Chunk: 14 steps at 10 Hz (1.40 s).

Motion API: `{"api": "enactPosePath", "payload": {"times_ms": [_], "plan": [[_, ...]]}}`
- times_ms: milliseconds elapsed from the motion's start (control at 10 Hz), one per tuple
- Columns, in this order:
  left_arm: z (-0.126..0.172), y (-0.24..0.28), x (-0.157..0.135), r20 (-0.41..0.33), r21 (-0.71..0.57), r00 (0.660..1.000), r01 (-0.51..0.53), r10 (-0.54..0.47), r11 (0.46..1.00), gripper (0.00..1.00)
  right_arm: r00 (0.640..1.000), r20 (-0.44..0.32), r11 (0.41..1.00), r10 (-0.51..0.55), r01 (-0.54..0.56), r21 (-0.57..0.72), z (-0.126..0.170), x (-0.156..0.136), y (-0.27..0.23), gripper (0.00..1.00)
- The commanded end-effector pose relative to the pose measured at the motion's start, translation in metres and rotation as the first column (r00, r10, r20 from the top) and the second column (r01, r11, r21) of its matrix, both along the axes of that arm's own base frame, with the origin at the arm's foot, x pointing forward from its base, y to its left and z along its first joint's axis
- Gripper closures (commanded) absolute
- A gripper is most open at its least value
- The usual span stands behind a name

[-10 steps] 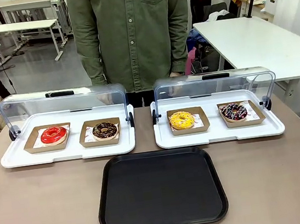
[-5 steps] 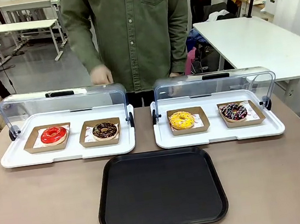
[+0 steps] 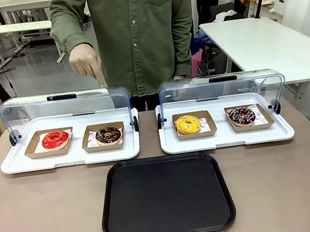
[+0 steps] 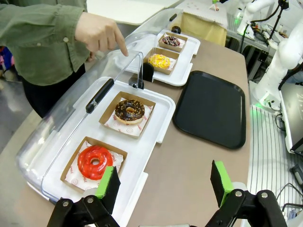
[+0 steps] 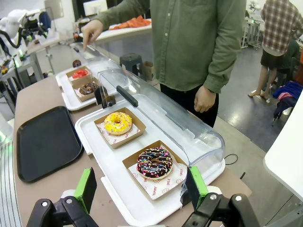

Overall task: Move the second donut from the left to the tray.
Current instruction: Pick up the Paper togo box containing the Donut indicated by the person and place it on the Handle tray.

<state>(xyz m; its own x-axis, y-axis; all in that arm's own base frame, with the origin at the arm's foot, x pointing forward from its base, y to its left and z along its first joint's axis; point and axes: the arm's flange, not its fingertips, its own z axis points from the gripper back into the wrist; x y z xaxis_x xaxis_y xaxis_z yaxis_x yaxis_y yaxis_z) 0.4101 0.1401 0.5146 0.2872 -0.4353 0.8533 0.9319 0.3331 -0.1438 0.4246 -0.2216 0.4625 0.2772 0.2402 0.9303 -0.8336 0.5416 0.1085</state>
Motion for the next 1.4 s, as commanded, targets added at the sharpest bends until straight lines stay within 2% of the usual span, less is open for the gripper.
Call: {"api": "enactPosePath", "payload": {"times_ms": [0, 1200, 1300], "plan": [[0.002, -0.001, 0.0, 0.015, -0.016, 1.0, 0.009, -0.009, 1.0, 0.0, 1.0, 0.014, 1.0, -0.001, 0.001, 0.006, 0.002, 0.002, 0.001, 0.0], [0.0, 0.0, 0.0, 0.0, 0.0, 1.0, 0.0, 0.0, 1.0, 0.0, 1.0, 0.014, 1.0, -0.001, 0.001, 0.006, 0.002, 0.002, 0.001, 0.0], [0.021, -0.011, 0.0, 0.035, 0.06, 0.999, 0.015, -0.017, 0.998, 0.0, 1.0, 0.014, 1.0, -0.001, 0.001, 0.006, 0.002, 0.002, 0.001, 0.0]]}}
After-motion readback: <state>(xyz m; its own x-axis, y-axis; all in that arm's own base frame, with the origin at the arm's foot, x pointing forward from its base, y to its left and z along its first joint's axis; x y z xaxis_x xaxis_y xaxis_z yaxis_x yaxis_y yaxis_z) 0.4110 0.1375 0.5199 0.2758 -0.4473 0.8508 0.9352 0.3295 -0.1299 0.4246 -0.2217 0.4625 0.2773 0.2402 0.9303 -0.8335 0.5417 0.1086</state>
